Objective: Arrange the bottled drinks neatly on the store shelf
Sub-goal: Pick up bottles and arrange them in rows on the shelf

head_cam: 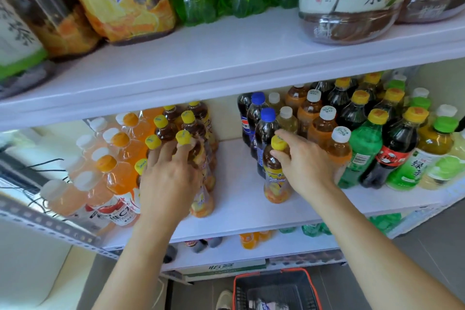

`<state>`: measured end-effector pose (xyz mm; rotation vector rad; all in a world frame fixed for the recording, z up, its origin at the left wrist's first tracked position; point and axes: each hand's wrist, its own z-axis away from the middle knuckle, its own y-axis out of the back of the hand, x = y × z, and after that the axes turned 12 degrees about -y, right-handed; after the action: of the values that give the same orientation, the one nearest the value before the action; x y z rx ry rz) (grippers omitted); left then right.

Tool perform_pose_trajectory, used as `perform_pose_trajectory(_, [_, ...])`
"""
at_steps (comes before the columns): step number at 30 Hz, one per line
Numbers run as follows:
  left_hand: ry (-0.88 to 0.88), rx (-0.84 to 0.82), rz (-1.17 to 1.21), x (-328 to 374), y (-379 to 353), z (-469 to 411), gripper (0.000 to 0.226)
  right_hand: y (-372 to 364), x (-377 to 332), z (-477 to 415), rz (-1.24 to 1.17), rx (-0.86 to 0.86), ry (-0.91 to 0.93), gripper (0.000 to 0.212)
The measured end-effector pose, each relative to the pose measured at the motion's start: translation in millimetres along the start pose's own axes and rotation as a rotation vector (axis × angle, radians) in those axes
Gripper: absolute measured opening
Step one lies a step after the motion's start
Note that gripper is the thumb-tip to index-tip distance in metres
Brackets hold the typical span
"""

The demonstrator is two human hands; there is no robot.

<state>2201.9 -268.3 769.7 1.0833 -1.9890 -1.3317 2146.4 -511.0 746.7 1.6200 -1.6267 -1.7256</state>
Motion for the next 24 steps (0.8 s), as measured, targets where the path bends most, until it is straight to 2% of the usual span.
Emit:
perform_pose_trajectory(3, [-0.008,-0.114,0.01,-6,-3,6,0.038,-1,1,3,-0.046,0.025,0.005,0.041])
perform_pose_trajectory(6, [-0.071,-0.111,0.045,-10,-2,8,0.031,-2,1,9,-0.07,-0.009,0.006,0.052])
perform_pose_trajectory(8, [-0.116,-0.101,0.108,-10,2,8,0.023,0,0,17,-0.09,0.033,0.001,0.059])
perform_pose_trajectory(11, [-0.198,-0.125,0.189,-1,10,14,0.024,4,-1,38,-0.237,0.203,0.081,0.053])
perform_pose_trajectory(14, [-0.195,-0.077,0.206,9,22,23,0.027,-4,3,71,-0.409,0.147,0.14,0.045])
perform_pose_trajectory(16, [-0.12,0.03,0.245,14,37,27,0.031,-14,10,95,-0.555,-0.047,0.004,0.037])
perform_pose_trajectory(17, [-0.074,0.095,0.292,17,45,29,0.033,-18,12,104,-0.672,-0.219,-0.154,0.033])
perform_pose_trajectory(19, [0.032,0.217,0.457,22,58,30,0.035,-19,14,120,-1.01,-0.657,-0.611,0.027])
perform_pose_trajectory(21, [0.139,0.297,0.683,24,65,29,0.035,-16,17,131,-1.324,-1.065,-0.971,0.052])
perform_pose_trajectory(23, [0.248,0.341,0.902,21,68,28,0.035,-11,17,142,-1.454,-1.332,-1.019,0.073])
perform_pose_trajectory(24, [0.302,0.347,0.99,19,67,28,0.035,-7,14,146,-1.5,-1.393,-0.994,0.078])
